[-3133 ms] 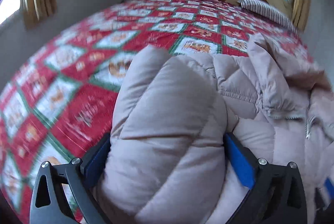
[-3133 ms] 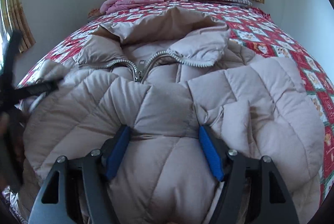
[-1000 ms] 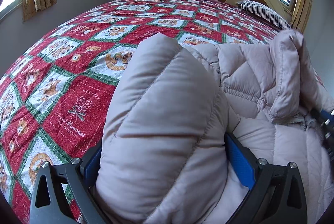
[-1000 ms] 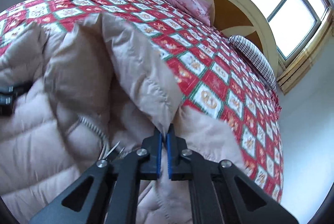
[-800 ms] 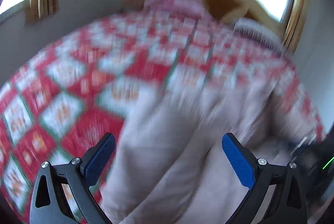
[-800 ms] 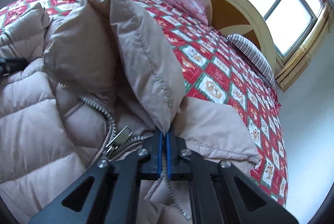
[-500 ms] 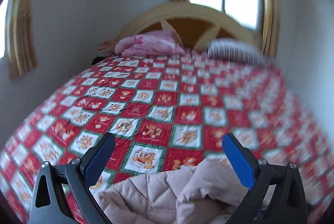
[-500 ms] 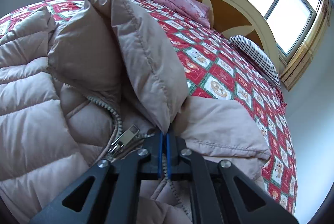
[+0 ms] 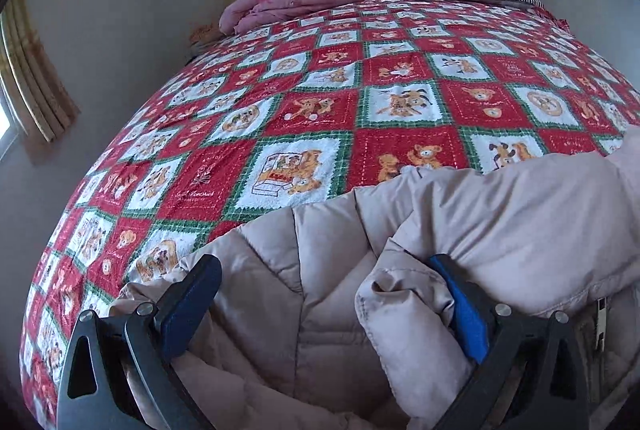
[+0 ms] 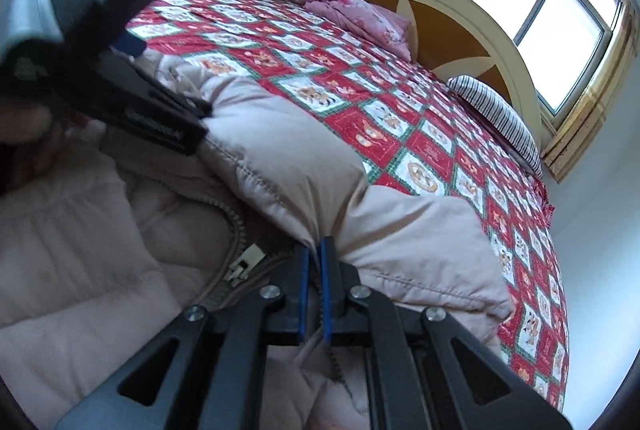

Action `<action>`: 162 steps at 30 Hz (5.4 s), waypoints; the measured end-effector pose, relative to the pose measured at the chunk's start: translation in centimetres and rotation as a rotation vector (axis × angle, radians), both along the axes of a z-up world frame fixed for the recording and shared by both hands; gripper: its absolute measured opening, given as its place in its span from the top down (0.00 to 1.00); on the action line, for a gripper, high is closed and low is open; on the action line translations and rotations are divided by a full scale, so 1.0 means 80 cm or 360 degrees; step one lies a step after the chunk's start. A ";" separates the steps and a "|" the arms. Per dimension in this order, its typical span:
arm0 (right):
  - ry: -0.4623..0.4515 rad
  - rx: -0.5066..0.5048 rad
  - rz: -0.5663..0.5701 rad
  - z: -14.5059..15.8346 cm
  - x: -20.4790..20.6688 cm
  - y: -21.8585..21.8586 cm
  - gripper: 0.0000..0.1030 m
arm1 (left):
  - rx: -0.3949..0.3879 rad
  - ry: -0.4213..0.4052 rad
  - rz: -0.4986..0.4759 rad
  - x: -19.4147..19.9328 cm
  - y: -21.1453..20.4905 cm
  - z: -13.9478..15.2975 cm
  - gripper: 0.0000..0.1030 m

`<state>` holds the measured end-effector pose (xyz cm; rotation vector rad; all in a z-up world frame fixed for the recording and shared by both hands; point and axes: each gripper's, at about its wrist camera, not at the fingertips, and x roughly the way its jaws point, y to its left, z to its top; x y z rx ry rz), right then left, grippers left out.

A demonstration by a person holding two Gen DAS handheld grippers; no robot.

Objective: Fold large clothes

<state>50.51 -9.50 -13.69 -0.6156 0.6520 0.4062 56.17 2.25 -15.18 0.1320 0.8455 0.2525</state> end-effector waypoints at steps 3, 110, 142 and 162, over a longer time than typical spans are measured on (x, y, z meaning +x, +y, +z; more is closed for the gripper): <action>0.0048 0.0221 -0.0015 0.044 0.005 -0.017 0.88 | -0.0013 -0.0004 0.0005 0.001 0.002 -0.001 0.01; 0.0365 0.0681 -0.0700 -0.040 0.077 -0.080 0.78 | -0.0354 0.0030 -0.0108 0.044 -0.078 -0.020 0.01; 0.0346 0.0793 -0.0639 0.035 0.025 -0.148 0.29 | -0.0470 -0.0150 -0.0288 -0.098 0.002 0.110 0.01; 0.0652 0.1114 -0.0996 0.018 -0.401 -0.328 0.21 | -0.0665 0.0015 -0.0195 -0.516 0.162 0.006 0.01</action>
